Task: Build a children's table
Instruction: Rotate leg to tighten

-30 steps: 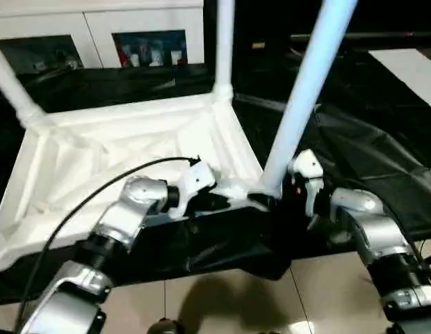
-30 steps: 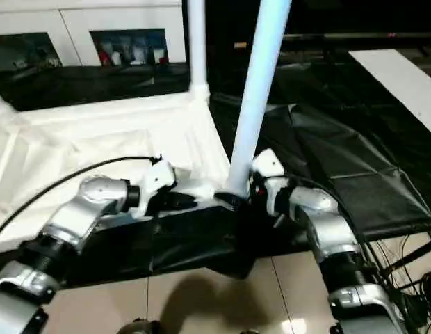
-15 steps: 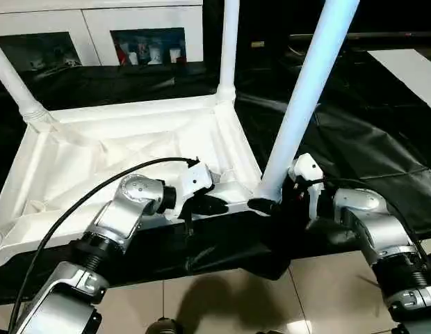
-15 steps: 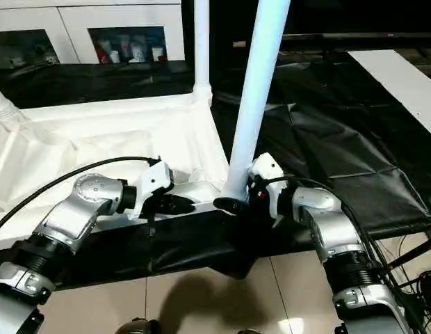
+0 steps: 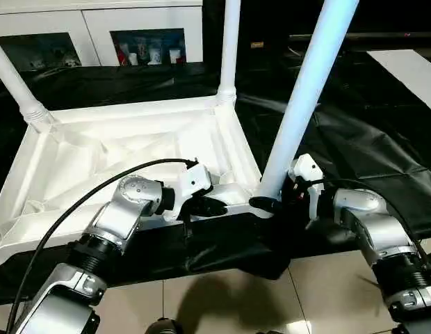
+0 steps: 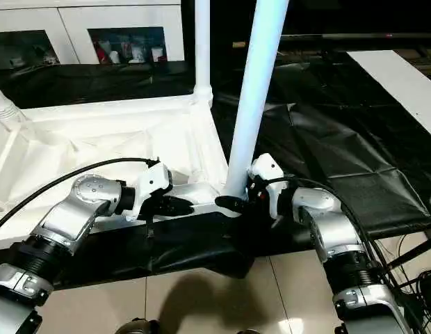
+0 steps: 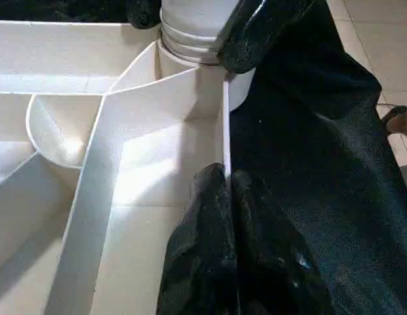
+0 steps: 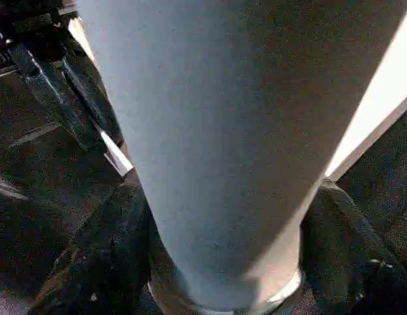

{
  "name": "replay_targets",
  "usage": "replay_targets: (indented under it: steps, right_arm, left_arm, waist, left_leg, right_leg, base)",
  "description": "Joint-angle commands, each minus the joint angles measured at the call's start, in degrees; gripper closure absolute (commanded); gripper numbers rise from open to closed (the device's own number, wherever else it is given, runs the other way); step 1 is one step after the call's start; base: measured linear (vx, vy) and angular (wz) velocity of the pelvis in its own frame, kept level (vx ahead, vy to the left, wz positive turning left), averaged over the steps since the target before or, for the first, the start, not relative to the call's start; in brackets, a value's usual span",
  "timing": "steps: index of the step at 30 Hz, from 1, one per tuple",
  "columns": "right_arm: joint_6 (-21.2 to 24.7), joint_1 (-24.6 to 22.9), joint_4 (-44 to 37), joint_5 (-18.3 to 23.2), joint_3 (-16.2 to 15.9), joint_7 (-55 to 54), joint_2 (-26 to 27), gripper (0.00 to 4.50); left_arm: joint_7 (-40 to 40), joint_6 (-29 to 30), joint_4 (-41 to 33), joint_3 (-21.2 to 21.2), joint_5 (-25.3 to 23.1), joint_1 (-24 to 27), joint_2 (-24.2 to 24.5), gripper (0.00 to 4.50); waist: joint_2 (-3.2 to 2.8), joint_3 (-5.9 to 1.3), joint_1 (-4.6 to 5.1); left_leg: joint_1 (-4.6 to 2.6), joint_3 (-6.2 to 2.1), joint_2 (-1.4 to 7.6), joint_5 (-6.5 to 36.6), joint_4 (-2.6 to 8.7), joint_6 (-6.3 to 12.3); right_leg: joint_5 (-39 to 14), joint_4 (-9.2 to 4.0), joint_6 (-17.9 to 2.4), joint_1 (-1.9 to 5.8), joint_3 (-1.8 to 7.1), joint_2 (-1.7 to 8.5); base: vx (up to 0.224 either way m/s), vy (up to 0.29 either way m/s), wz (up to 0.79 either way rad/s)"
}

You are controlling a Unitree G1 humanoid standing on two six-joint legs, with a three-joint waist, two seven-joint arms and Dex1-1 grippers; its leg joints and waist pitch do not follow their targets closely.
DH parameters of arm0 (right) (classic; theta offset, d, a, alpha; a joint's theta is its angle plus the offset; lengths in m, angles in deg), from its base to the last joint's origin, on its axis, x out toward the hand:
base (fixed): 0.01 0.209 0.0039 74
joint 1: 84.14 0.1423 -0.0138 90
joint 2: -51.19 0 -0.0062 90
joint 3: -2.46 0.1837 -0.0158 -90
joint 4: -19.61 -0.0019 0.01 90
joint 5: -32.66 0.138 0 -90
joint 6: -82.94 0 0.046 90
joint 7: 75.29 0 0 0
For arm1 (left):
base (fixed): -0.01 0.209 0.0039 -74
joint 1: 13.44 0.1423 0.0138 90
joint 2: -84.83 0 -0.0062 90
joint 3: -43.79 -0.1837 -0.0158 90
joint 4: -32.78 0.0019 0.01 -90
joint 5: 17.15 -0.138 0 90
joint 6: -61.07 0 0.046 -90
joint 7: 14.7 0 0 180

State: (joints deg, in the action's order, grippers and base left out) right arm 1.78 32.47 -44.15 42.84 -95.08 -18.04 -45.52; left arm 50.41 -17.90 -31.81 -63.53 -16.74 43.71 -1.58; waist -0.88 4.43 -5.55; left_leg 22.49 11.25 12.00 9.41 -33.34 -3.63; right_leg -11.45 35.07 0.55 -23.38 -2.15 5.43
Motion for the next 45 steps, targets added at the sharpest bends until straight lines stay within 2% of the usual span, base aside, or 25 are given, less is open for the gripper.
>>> replay_targets:
  steps: [1,4,5,7,9,10,11,13,14,16,18,20,22,24,25,29,30,34,37,38,39,40,41,42,45]
  right_arm:
    - [-0.16,-0.87,2.49,-2.23,0.09,-5.8,2.14,1.82]
    - [1.32,-0.22,4.96,-2.38,3.19,-16.14,6.28,1.82]
    - [1.32,-0.22,4.96,-2.38,3.19,-16.14,6.28,1.83]
    - [3.49,1.2,7.8,-2.22,7.07,-30.17,12.19,1.83]
    - [4.43,2.3,9.6,-1.58,8.91,-35.8,14.84,1.83]
    - [4.97,3.75,11.57,-0.28,10.78,-39.98,16.93,1.83]
    - [5.23,4.74,12.88,0.6,11.98,-42.55,18.25,1.83]
    - [5.1,5.22,13.52,0.91,12.5,-43.7,18.84,1.83]
    - [3.67,8.32,17.71,2.6,15.46,-50.62,21.96,1.83]
    - [0.92,12.74,23.26,3.07,17.3,-56.34,24.74,1.83]
    - [0.02,13.97,24.6,2.67,17.16,-56.97,25.18,1.83]
    - [-0.52,14.99,25.18,1.53,17.2,-56.6,25.68,1.83]
    - [-0.9,15.24,25.11,1.15,17.03,-55.69,25.83,1.83]
    - [-1.27,15.11,24.66,0.89,16.73,-55.01,25.79,1.83]
    - [-3.51,14.91,24.22,-0.57,15.64,-53.67,25.22,1.27]
    - [-5.44,13.67,21.91,-2.41,14.21,-52.59,23.54,0.93]
    - [-5.46,13.09,20.77,-2.94,13.58,-52.49,22.95,0.78]
    - [-3.04,7.47,10.24,-3.23,11.73,-49.76,20.24,0.7]
    - [1.09,0.14,-2.19,-2.81,10.08,-46.69,17.49,0.7]
    - [2.03,-1.72,-5.06,-2.89,9.71,-45.8,16.83,0.7]
    - [2.03,-1.72,-5.06,-2.89,9.71,-45.8,16.83,0.7]
    - [3.88,-5.18,-10.28,-2.99,8.48,-43.88,15.45,0.7]
    - [4.26,-5.7,-11.14,-2.99,8.28,-43.69,15.23,0.7]
    - [5.52,-7.45,-14.13,-2.94,7.52,-42.98,14.48,0.67]
    - [7.96,-10.53,-19.94,-3.03,5.9,-41.88,13.1,0.67]
  left_arm:
    - [-1.82,0.07,0.9,0.11,0.3,-1.16,-1.33,4.5]
    - [-7.94,-0.36,5.67,1.06,-1.45,-3.64,-3.77,4.5]
    - [-7.94,-0.36,5.67,1.06,-1.45,-3.64,-3.77,4.5]
    - [-17.23,-1.08,12.8,1.6,-4.12,-7.64,-7.38,4.5]
    - [-21.14,-0.89,15.6,2.08,-4.7,-9.4,-9.11,4.5]
    - [-24.18,-0.34,17.72,2.8,-4.56,-10.79,-10.82,4.5]
    - [-26.05,-0.03,19.08,3.32,-4.4,-11.67,-11.9,4.5]
    - [-27.07,-0.2,19.8,3.41,-4.53,-12.09,-12.32,4.5]
    - [-31.99,-1.26,23.71,3.69,-5.15,-14.31,-14.68,4.5]
    - [-35.71,-4.19,27.98,3.26,-6.28,-16.5,-17.05,4.5]
    - [-35.58,-4.65,28.61,2.98,-6.46,-16.75,-17.49,4.5]
    - [-34.17,-6.33,29.25,2.32,-7.19,-16.79,-17.36,4.5]
    - [-33.31,-7.33,29.2,2.03,-7.46,-16.6,-17.04,4.5]
    - [-32.54,-7.82,28.94,1.86,-7.46,-16.39,-16.77,4.5]
    - [-30.53,-9.85,29.14,1.36,-7.45,-16.08,-16.15,4.5]
    - [-26.84,-13.53,29.39,0.86,-7.06,-15.33,-15.48,4.5]
    - [-26.06,-14.21,29.23,0.85,-6.86,-15.07,-15.4,4.5]
    - [-23.57,-16.66,28.7,1.28,-5.93,-14.0,-15.41,4.5]
    - [-23.28,-17.98,28.22,1.77,-5.4,-13.53,-15.43,4.5]
    - [-23.59,-18.23,28.16,2.12,-5.05,-13.47,-15.49,4.5]
    - [-23.59,-18.23,28.16,2.12,-5.05,-13.47,-15.49,4.5]
    - [-23.83,-19.4,27.21,3.36,-3.8,-13.35,-15.46,4.5]
    - [-23.59,-19.32,26.78,3.64,-3.45,-13.33,-15.36,4.5]
    - [-22.79,-18.88,25.33,4.55,-2.36,-13.26,-14.99,4.23]
    - [-20.16,-16.55,22.01,6.19,-0.31,-12.97,-13.75,3.95]
  waist:
    - [0.25,-4.01,0.06]
    - [0.08,-3.64,0.6]
    - [-0.28,-3.52,0.67]
    - [-0.37,-3.34,0.82]
    - [-0.68,-3.45,0.86]
    - [-0.54,-3.43,0.89]
    - [-0.94,-3.45,0.84]
    - [-0.71,-3.5,0.78]
    - [-1.03,-3.59,0.87]
    - [-1.18,-3.84,1.0]
    - [-1.04,-3.84,0.85]
    - [-0.81,-4.09,0.76]
    - [-0.81,-4.14,0.65]
    - [-0.87,-4.05,0.68]
    - [-0.73,-4.17,0.63]
    - [-0.55,-4.22,0.79]
    - [-0.64,-4.28,0.74]
    - [-0.45,-4.6,0.27]
    - [-0.48,-4.85,-0.26]
    - [-0.65,-4.99,-0.35]
    - [-0.6,-5.04,-0.42]
    - [-0.56,-4.97,-0.35]
    - [-0.5,-5.02,-0.51]
    - [-0.43,-4.98,-0.38]
    - [-0.44,-5.17,-0.52]
  left_leg:
    - [-1.17,-0.25,0.83,6.87,3.19,5.01]
    - [-1.33,-0.33,0.76,10.35,3.59,2.84]
    - [-1.57,-0.42,0.79,12.55,3.88,1.48]
    - [-1.79,-0.49,0.66,14.67,4.19,-0.27]
    - [-1.98,-0.8,0.58,16.54,4.45,-2.26]
    - [-1.94,-0.77,0.54,16.61,4.44,-2.27]
    - [-2.03,-0.8,0.52,17.04,4.45,-2.51]
    - [-1.9,-0.83,0.52,16.92,4.49,-2.49]
    - [-1.67,-0.77,0.42,15.96,4.41,-2.21]
    - [-2.04,-0.78,0.34,15.85,4.31,-3.05]
    - [-1.75,-0.82,0.31,15.12,4.3,-2.85]
    - [-1.43,-0.76,0.24,12.12,4.02,-1.41]
    - [-1.32,-0.74,0.23,10.75,3.91,-0.28]
    - [-1.43,-0.65,0.29,11.28,3.96,0.2]
    - [-1.51,-0.65,0.39,11.79,4.02,0.34]
    - [-1.24,-0.67,0.34,12.03,4.14,0.61]
    - [-1.42,-0.64,0.42,11.87,4.1,0.6]
    - [-1.46,-0.49,0.42,8.56,3.77,2.04]
    - [-1.27,-0.49,0.44,6.21,3.49,3.29]
    - [-1.26,-0.58,0.49,6.07,3.47,3.43]
    - [-1.22,-0.61,0.49,6.17,3.47,3.42]
    - [-1.24,-0.55,0.44,7.13,3.49,3.16]
    - [-1.3,-0.56,0.44,7.48,3.42,3.03]
    - [-1.13,-0.56,0.43,7.52,3.48,3.03]
    - [-1.17,-0.61,0.55,7.05,3.39,3.04]
  right_leg:
    - [1.75,-2.87,-16.41,2.86,1.34,1.9]
    - [-3.52,-3.46,-15.6,2.6,1.44,1.91]
    - [-6.52,-3.88,-15.02,2.5,1.45,1.95]
    - [-9.82,-4.31,-13.79,2.39,1.55,1.92]
    - [-12.69,-4.54,-12.34,2.39,1.55,2.05]
    - [-12.71,-4.63,-12.05,2.42,1.56,2.04]
    - [-12.75,-4.66,-12.05,2.15,1.61,2.07]
    - [-11.67,-4.71,-11.77,2.34,1.55,2.01]
    - [-9.52,-4.52,-11.78,2.35,1.61,1.93]
    - [-8.79,-4.46,-12.27,2.14,1.53,1.89]
    - [-7.01,-4.38,-12.39,2.48,1.45,1.95]
    - [-0.96,-3.82,-12.73,2.85,1.33,1.81]
    - [1.3,-3.57,-13.19,3.04,1.25,1.88]
    - [0.6,-3.71,-13.48,2.98,1.24,1.94]
    - [-1.1,-3.83,-13.63,3.01,1.25,2.05]
    - [-3.04,-4.01,-13.21,3.27,1.29,2.18]
    - [-3.08,-4.06,-13.2,3.14,1.33,2.22]
    - [0.2,-3.79,-12.96,3.39,1.41,2.06]
    - [2.91,-3.43,-12.48,3.6,1.47,1.92]
    - [3.33,-3.35,-12.27,3.6,1.45,1.96]
    - [3.24,-3.37,-12.23,3.61,1.41,2.02]
    - [1.86,-3.56,-12.28,3.48,1.4,1.97]
    - [1.07,-3.61,-12.17,3.54,1.47,2.05]
    - [0.91,-3.56,-12.19,3.63,1.5,2.04]
    - [0.83,-3.41,-12.73,3.5,1.45,2.11]
  base:
    - [0.0,0.0,0.0]
    - [0.0,0.0,0.0]
    - [0.0,0.0,0.0]
    - [-0.026,0.0,0.0]
    - [0.0,0.0,0.0]
    - [0.0,0.0,0.0]
    - [0.0,0.0,0.0]
    - [0.0,0.0,0.0]
    - [0.0,0.0,0.0]
    - [0.0,0.0,0.0]
    - [0.0,0.0,0.0]
    - [0.0,0.0,0.0]
    - [0.0,0.0,0.0]
    - [0.0,0.0,0.0]
    - [0.0,0.0,0.0]
    - [0.0,0.0,0.0]
    - [0.0,0.0,0.0]
    - [0.0,0.0,0.0]
    - [0.0,0.0,0.0]
    - [0.0,0.0,0.0]
    - [0.0,0.0,0.0]
    - [0.0,0.0,0.0]
    - [0.0,0.0,0.0]
    - [0.0,0.0,0.0]
    - [0.0,0.0,0.0]
